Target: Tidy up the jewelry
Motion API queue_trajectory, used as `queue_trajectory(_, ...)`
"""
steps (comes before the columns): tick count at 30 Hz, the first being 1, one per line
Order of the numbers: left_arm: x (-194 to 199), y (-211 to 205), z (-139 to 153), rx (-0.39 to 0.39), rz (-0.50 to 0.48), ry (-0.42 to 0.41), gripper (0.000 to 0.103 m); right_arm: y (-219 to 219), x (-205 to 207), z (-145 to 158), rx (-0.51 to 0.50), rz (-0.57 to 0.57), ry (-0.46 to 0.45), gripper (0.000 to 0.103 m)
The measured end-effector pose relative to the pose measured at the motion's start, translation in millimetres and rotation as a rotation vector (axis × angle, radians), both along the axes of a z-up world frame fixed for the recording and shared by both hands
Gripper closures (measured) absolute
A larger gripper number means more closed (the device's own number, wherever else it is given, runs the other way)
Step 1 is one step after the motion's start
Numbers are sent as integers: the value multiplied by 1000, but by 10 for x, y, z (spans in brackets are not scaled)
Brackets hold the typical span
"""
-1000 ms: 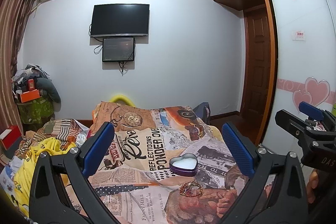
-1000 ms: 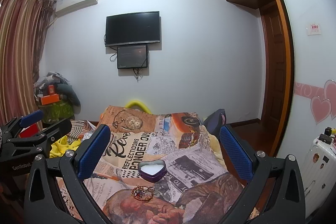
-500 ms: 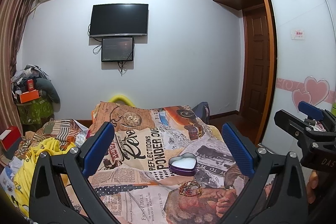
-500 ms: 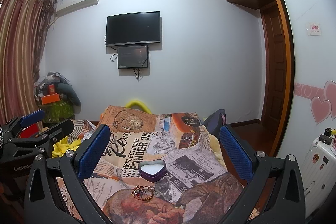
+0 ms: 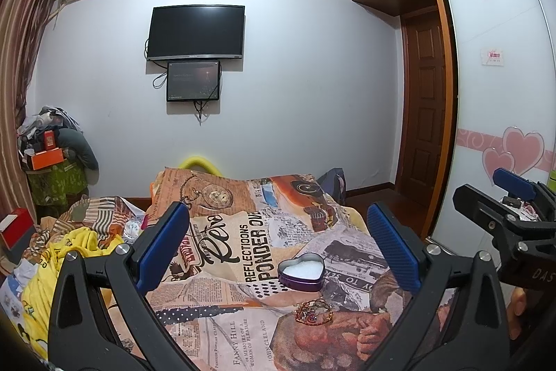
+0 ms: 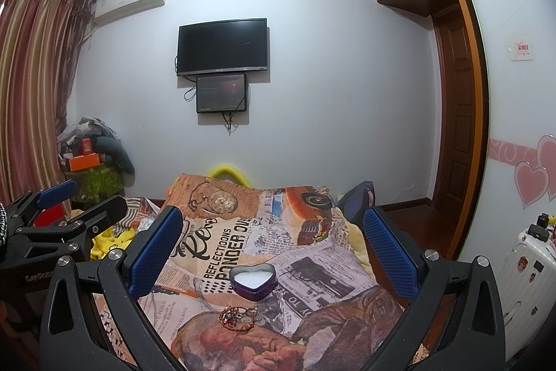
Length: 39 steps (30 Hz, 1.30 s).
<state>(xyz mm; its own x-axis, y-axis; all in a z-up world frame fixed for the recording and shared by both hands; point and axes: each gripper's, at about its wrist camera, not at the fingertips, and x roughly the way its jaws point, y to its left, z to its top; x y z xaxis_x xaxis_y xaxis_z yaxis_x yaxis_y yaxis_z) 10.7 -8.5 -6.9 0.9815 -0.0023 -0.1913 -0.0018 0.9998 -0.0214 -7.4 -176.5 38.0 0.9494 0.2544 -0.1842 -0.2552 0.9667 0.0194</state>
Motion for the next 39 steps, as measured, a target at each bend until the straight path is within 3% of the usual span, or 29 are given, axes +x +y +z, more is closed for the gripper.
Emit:
queue_trajectory(24,135,50,-66,-7,15,22,0,18,96,-60,-5,-2,22,0)
queue_trajectory(32,509,145,-274,-42,-22,105,0,58,371,-291,-57,-25,65,0)
queue_trajectory(39,983,238,-632,-30,-11,224,0,154,765,-675,-135,-18,173,0)
